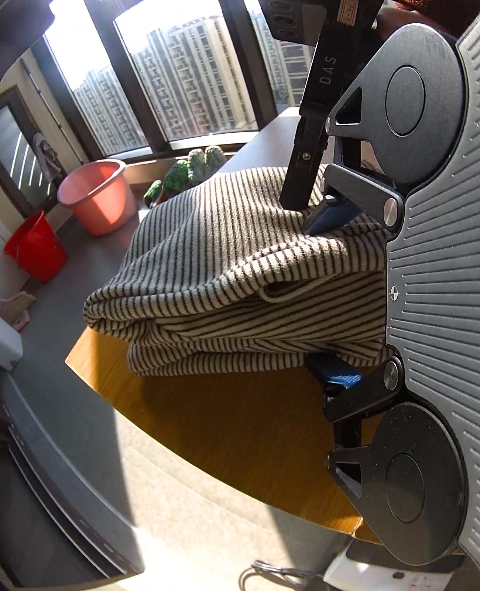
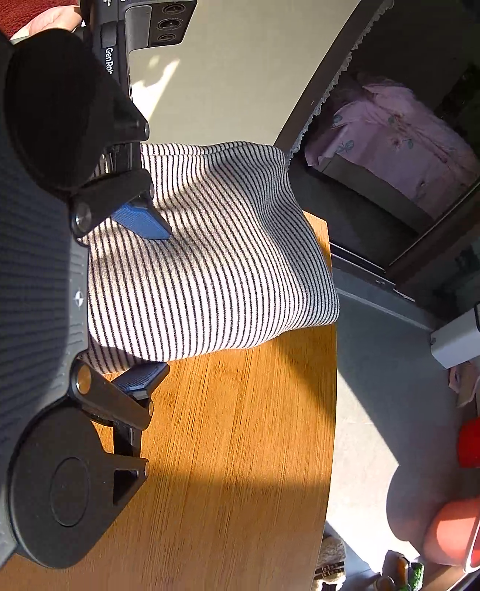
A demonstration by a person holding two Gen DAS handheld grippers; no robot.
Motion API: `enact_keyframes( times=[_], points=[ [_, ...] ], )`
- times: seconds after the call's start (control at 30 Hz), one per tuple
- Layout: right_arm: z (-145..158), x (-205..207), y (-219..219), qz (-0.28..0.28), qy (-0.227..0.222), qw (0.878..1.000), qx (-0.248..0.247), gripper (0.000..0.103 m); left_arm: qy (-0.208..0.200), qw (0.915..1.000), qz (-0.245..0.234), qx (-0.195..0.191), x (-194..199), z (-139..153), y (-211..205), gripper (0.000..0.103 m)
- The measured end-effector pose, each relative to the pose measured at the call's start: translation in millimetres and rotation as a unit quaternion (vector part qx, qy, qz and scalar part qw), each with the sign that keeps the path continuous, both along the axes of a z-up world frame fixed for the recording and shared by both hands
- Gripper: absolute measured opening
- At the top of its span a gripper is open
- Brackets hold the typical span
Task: Fold clothes
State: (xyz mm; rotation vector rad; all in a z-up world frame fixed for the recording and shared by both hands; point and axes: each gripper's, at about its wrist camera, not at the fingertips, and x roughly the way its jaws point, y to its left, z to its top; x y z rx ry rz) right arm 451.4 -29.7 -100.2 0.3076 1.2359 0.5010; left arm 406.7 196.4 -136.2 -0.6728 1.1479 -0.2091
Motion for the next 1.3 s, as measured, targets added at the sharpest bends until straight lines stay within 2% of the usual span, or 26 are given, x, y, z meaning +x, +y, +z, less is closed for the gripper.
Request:
enact_keyframes(
  times=[0.07, 0.17, 0.2, 0.27, 0.33, 0.43, 0.47, 0.5, 0.57, 0.6, 0.63, 0.67, 0.73, 0.77, 0.8, 0.83, 0.87, 0.9, 0.93, 1.03, 1.1, 1.2, 1.3],
  points=[
    [1.3, 0.6, 0.2, 0.004, -0.004, 1.000, -0.003, 0.073, 0.001, 0.9998, 0.013, -0.013, 0.9, -1.5, 6.2, 0.073],
    [13.3, -0.9, 12.3, 0.022, -0.040, 0.998, -0.044, 0.073, -0.008, 0.9992, 0.031, -0.025, 6.5, 0.5, 21.6, 0.065],
    [22.5, -5.3, 18.7, 0.029, -0.065, 0.995, -0.068, 0.073, -0.010, 0.9990, 0.034, -0.027, 7.1, 2.0, 25.9, 0.065],
    [45.0, -23.8, 33.0, 0.054, -0.136, 0.983, -0.110, 0.073, -0.011, 0.9987, 0.037, -0.033, 7.1, 5.7, 33.8, 0.065],
    [65.1, -49.8, 50.7, 0.106, -0.203, 0.964, -0.134, 0.077, -0.014, 0.9984, 0.041, -0.038, 3.6, 10.8, 41.0, 0.062],
    [75.3, -91.4, 72.2, 0.196, -0.252, 0.937, -0.145, 0.082, -0.020, 0.9980, 0.039, -0.045, -13.8, 16.9, 47.2, 0.056],
    [71.8, -108.4, 83.2, 0.235, -0.269, 0.920, -0.158, 0.082, -0.020, 0.9982, 0.035, -0.045, -19.7, 16.7, 48.1, 0.055],
    [64.1, -123.5, 95.9, 0.272, -0.296, 0.897, -0.184, 0.082, -0.020, 0.9984, 0.031, -0.044, -25.6, 16.5, 49.0, 0.054],
    [38.0, -151.7, 117.0, 0.343, -0.355, 0.831, -0.258, 0.082, -0.010, 0.9990, 0.027, -0.035, -32.8, 11.9, 50.5, 0.049],
    [24.8, -159.4, 122.5, 0.361, -0.378, 0.803, -0.286, 0.082, -0.005, 0.9992, 0.026, -0.029, -36.0, 9.2, 51.2, 0.043],
    [11.7, -167.0, 127.9, 0.378, -0.399, 0.775, -0.312, 0.080, 0.000, 0.9994, 0.024, -0.024, -39.3, 6.6, 51.9, 0.043],
    [9.6, -164.7, 126.3, 0.375, -0.396, 0.778, -0.311, 0.075, 0.005, 0.9993, 0.029, -0.025, -42.5, 3.4, 54.1, 0.043],
    [5.5, -159.9, 123.2, 0.369, -0.390, 0.785, -0.308, 0.045, 0.014, 0.9986, 0.041, -0.032, -47.1, -2.7, 58.5, 0.043],
    [17.4, -149.5, 117.9, 0.343, -0.371, 0.816, -0.280, 0.039, 0.015, 0.9984, 0.040, -0.037, -47.1, -4.9, 58.2, 0.043],
    [32.8, -135.2, 110.8, 0.308, -0.339, 0.855, -0.245, 0.026, 0.015, 0.9985, 0.031, -0.042, -45.9, -7.8, 55.5, 0.043],
    [48.2, -120.8, 103.7, 0.272, -0.305, 0.889, -0.208, 0.020, 0.014, 0.9988, 0.020, -0.043, -44.2, -10.4, 51.0, 0.042],
    [63.2, -108.3, 95.6, 0.237, -0.278, 0.916, -0.167, 0.019, 0.014, 0.9990, 0.009, -0.042, -42.2, -12.8, 46.2, 0.040],
    [75.2, -97.8, 89.0, 0.214, -0.257, 0.933, -0.134, 0.014, 0.015, 0.9989, 0.003, -0.045, -41.2, -16.2, 41.5, 0.040],
    [87.2, -87.2, 82.3, 0.190, -0.235, 0.948, -0.102, 0.014, 0.017, 0.9987, -0.002, -0.049, -40.5, -20.0, 36.9, 0.039],
    [85.5, -61.7, 73.2, 0.158, -0.170, 0.972, -0.029, 0.014, 0.008, 0.9987, -0.016, -0.047, -35.3, -21.8, 23.7, 0.039],
    [65.7, -53.0, 77.2, 0.161, -0.138, 0.977, -0.016, 0.014, 0.000, 0.9991, -0.024, -0.036, -33.8, -20.0, 17.7, 0.039],
    [36.6, -50.4, 89.8, 0.184, -0.117, 0.975, -0.036, 0.016, -0.003, 0.9992, -0.029, -0.028, -35.5, -19.7, 17.6, 0.037],
    [34.2, -55.5, 98.1, 0.200, -0.148, 0.966, -0.067, 0.016, 0.003, 0.9995, -0.008, -0.031, -47.8, -11.4, 34.5, 0.038]
  ],
)
